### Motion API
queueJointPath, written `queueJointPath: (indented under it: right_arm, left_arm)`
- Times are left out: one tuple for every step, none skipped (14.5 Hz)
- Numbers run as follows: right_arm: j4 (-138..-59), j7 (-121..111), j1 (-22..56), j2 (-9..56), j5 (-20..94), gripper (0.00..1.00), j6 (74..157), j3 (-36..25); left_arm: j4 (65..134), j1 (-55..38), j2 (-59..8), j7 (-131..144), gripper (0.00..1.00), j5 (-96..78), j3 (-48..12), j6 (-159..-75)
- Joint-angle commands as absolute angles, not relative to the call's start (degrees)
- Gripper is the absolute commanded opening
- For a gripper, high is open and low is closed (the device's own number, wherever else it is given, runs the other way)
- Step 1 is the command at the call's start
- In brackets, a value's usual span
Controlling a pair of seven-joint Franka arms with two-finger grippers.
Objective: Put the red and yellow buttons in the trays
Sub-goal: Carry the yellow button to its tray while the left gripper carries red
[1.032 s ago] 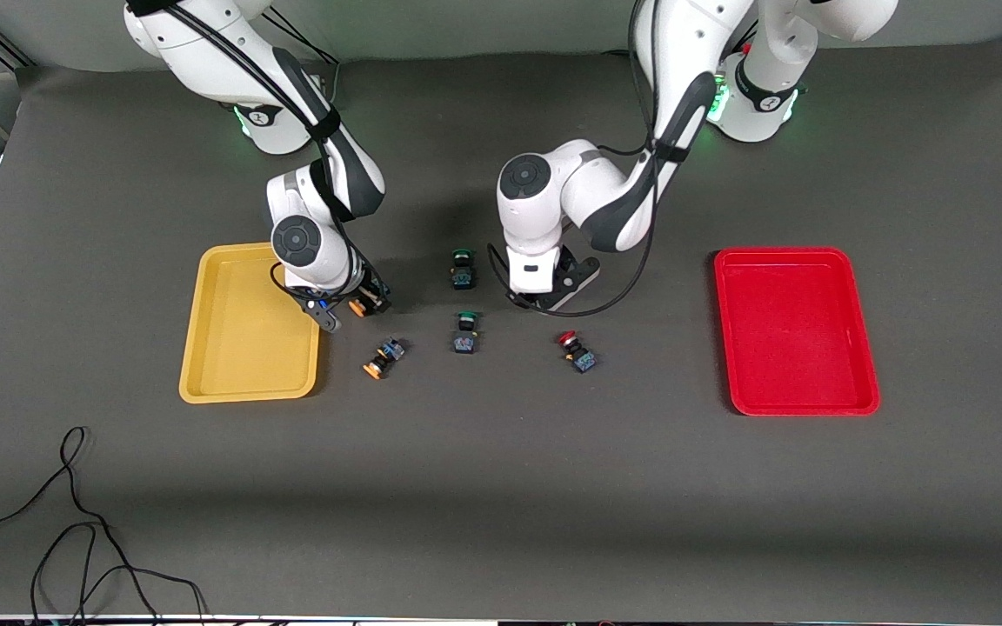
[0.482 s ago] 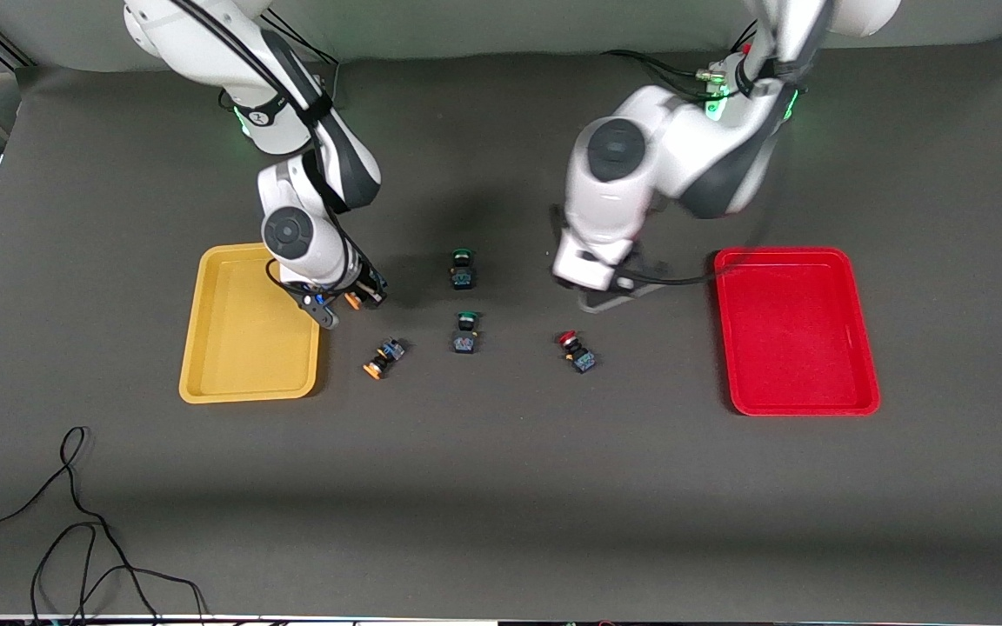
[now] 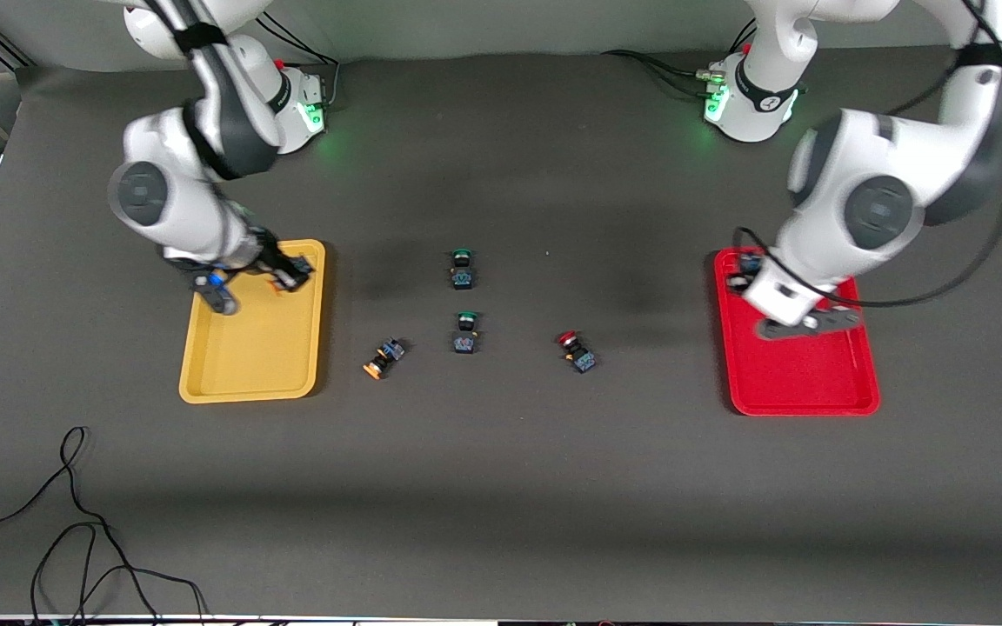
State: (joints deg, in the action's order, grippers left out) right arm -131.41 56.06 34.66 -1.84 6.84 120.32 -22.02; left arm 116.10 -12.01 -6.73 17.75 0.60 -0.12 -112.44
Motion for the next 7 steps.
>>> queueJointPath:
  right_arm:
    - [-134.9, 49.94, 35.33, -3.34, 6.15, 0.13, 119.7, -26.27]
    - [-136.74, 48.53, 35.25, -3.25, 4.59, 0.13, 121.1, -27.76]
    - [-138.67, 47.47, 35.33, -3.25, 3.27, 0.13, 123.11, -29.43]
    - [-140.95, 45.55, 35.25, -3.08, 3.25, 0.13, 125.83, -30.4]
    - [-143.24, 43.27, 35.24, -2.64, 3.25, 0.13, 129.43, -31.8]
    - [-145.78, 40.72, 35.24, -2.11, 3.25, 0.13, 133.73, -33.73]
    - [-147.64, 39.21, 35.24, -0.89, 3.25, 0.13, 137.34, -34.45]
  left_arm:
    - [122.76, -8.36, -9.12, 11.35, 0.0, 2.8, -0.97, -123.43]
    - [125.39, -7.83, -10.97, 11.25, 0.0, 4.64, -0.97, -129.66]
    - [127.25, -7.04, -13.51, 11.16, 0.0, 5.79, -0.97, -135.29]
    - [127.7, -6.68, -16.58, 11.16, 0.0, 6.58, -0.97, -139.61]
    - [127.71, -6.59, -19.05, 11.08, 0.0, 7.29, -0.97, -142.44]
    - [127.62, -6.07, -20.29, 10.99, 0.0, 7.73, -0.88, -143.95]
    - [127.53, -5.72, -20.65, 10.99, 0.0, 8.52, -0.88, -144.23]
